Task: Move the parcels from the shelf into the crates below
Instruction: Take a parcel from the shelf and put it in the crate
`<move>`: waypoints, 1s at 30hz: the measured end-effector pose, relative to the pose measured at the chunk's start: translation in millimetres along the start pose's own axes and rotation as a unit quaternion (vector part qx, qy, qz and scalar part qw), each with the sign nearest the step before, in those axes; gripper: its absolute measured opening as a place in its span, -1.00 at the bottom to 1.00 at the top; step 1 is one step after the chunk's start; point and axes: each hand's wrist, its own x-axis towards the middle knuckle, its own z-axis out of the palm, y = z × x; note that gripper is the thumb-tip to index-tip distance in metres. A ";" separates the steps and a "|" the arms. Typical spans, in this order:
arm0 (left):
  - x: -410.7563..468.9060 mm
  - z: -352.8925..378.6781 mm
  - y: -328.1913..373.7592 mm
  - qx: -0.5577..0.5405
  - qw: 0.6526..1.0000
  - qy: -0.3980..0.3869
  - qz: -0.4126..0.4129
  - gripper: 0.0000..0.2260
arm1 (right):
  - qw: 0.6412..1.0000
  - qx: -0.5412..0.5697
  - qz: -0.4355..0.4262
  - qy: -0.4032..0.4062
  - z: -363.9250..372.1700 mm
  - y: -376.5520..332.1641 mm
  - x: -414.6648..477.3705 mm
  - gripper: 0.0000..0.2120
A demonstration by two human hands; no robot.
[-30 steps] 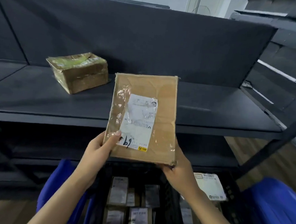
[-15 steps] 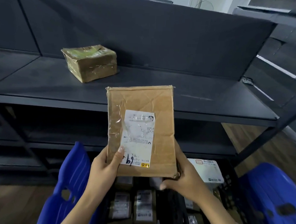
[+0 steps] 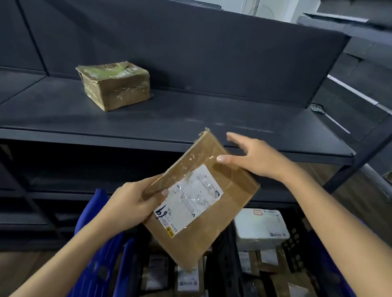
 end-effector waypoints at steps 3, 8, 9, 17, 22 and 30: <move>15.4 -8.8 9.5 0.067 0.995 -0.046 0.054 -0.72 | 0.995 0.023 0.027 -0.096 4.7 4.2 8.3 -0.42; 43.5 -22.6 19.4 0.110 0.985 -0.066 0.116 -0.65 | 0.987 0.151 0.037 -0.041 27.5 28.1 1.7 -0.55; 48.3 -23.7 19.7 0.098 0.986 -0.059 0.121 -0.65 | 0.985 0.165 0.040 -0.026 32.8 32.5 0.0 -0.51; 54.3 -8.7 3.0 -0.043 0.990 0.135 -0.008 -0.43 | 0.927 0.350 0.114 0.077 74.4 58.3 -13.3 -0.58; 7.7 31.8 -16.3 -0.247 0.926 0.166 -0.235 -0.05 | 0.836 0.483 0.189 0.180 99.5 64.0 -20.0 -0.81; -20.8 112.5 14.1 -0.409 0.874 0.069 -0.256 -0.34 | 0.747 0.583 0.251 0.196 169.1 28.2 -50.3 -0.58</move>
